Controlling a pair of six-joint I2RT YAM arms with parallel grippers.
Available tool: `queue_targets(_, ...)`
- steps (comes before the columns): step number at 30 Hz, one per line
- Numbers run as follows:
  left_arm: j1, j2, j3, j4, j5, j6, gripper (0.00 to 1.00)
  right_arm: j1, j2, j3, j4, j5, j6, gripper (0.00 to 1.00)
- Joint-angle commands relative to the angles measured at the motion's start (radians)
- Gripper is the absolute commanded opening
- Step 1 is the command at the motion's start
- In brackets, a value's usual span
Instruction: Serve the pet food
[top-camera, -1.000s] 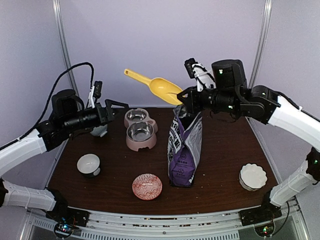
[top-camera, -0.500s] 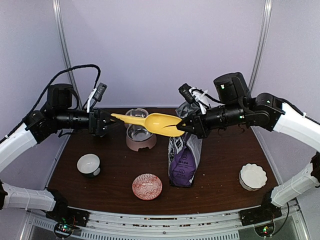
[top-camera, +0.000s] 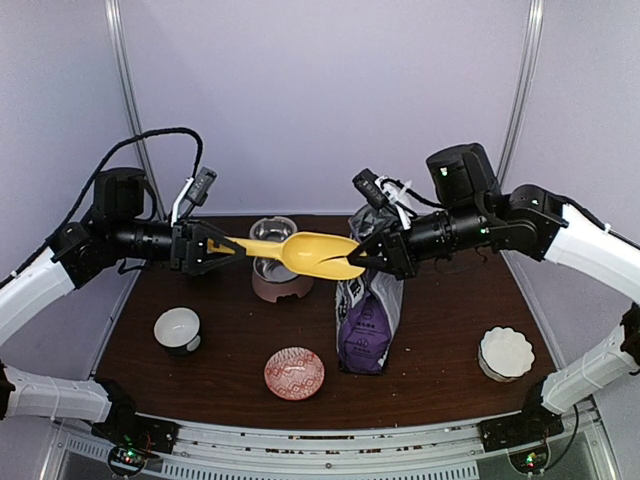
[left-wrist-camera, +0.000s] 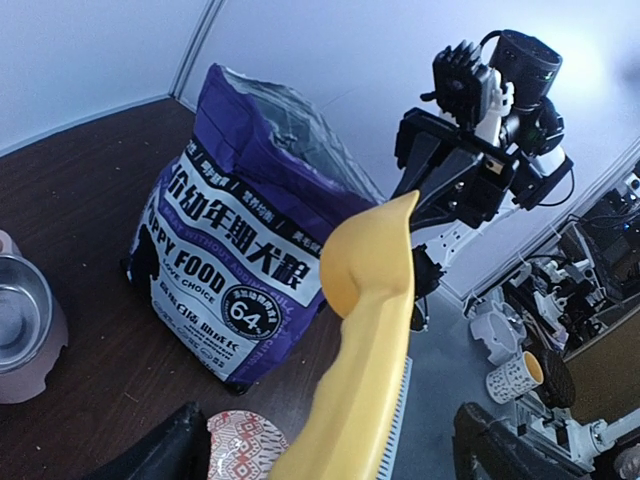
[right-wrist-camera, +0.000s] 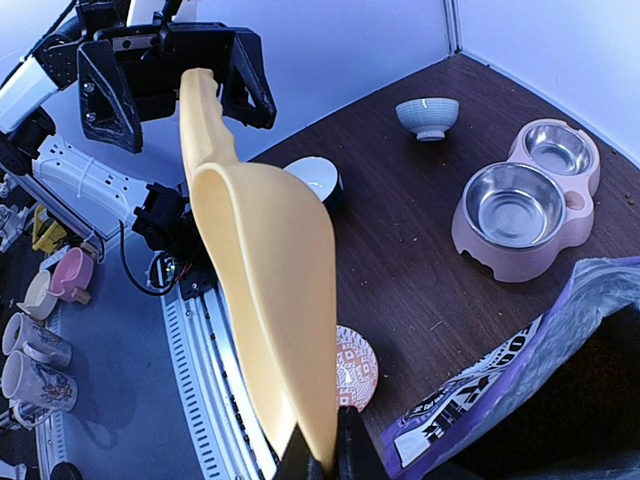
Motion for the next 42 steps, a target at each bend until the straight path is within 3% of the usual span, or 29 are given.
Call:
queue_targets(1, 0.007, -0.015, -0.003, 0.074, 0.097, -0.035, 0.85, -0.003, 0.034, 0.045, -0.002, -0.037, 0.006, 0.0)
queue_targets(10, 0.007, 0.0, -0.014, 0.069, 0.131, -0.031, 0.73, -0.003, 0.064, 0.059, 0.007, -0.059, 0.019, 0.0)
queue_targets(13, 0.008, 0.001, -0.017, 0.072, 0.132, -0.03, 0.64, -0.003, 0.075, 0.062, 0.001, -0.05, 0.023, 0.0)
queue_targets(17, 0.007, 0.0, -0.018, 0.07, 0.135, -0.028, 0.43, -0.003, 0.085, 0.062, -0.004, -0.049, 0.024, 0.0)
queue_targets(25, 0.007, -0.001, -0.023, 0.056, 0.143, -0.02, 0.37, -0.002, 0.099, 0.074, -0.02, -0.04, 0.03, 0.0)
queue_targets(35, 0.008, -0.016, -0.037, 0.079, 0.153, -0.04, 0.06, -0.003, 0.097, 0.078, -0.026, -0.023, 0.033, 0.0)
queue_targets(37, 0.008, -0.018, -0.04, 0.088, 0.15, -0.051, 0.03, -0.003, 0.091, 0.084, -0.029, -0.011, 0.032, 0.1)
queue_targets(40, 0.008, -0.027, -0.025, 0.081, 0.105, -0.053, 0.01, -0.004, 0.069, 0.092, -0.026, -0.005, 0.033, 0.45)
queue_targets(42, 0.009, -0.034, -0.006, 0.071, 0.038, -0.045, 0.0, -0.004, 0.053, 0.109, -0.04, 0.008, 0.033, 0.62)
